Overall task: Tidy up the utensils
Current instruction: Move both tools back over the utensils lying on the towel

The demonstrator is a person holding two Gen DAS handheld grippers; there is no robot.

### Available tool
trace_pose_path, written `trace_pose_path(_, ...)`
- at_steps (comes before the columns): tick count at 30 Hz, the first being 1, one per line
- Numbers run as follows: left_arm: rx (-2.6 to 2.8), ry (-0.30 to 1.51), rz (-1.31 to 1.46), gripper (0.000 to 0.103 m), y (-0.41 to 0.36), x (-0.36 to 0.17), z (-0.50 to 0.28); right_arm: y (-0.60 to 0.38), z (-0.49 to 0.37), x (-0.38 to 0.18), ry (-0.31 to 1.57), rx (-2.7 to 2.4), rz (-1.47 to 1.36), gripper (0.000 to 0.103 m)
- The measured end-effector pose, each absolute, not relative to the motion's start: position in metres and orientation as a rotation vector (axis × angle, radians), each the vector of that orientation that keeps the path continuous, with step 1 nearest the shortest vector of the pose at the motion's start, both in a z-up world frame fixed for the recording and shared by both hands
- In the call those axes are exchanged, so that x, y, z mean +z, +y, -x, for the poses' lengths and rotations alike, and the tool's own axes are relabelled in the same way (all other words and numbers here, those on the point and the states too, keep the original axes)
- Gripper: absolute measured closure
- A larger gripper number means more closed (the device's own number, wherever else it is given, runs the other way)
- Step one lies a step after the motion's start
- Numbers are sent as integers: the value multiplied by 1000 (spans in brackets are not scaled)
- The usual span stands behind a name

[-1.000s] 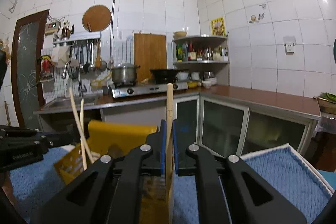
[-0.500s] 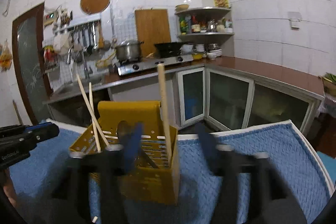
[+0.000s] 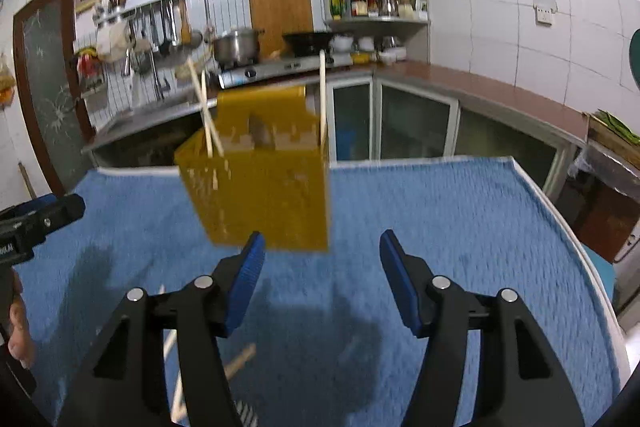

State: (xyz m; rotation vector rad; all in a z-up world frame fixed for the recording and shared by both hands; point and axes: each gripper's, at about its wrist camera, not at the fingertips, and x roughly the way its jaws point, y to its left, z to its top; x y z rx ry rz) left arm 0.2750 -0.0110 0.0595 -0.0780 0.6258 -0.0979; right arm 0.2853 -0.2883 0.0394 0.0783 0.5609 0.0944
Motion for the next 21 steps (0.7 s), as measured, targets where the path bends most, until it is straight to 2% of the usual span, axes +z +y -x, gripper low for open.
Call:
trace_pose_path(12, -59, 771, 65, 5, 4, -1, -249, -285, -231, -28, 737, 50, -143, 44)
trace_pose_path(21, -52, 837, 32, 5, 0, -29, -245, -273, -207, -42, 783, 33, -126, 44)
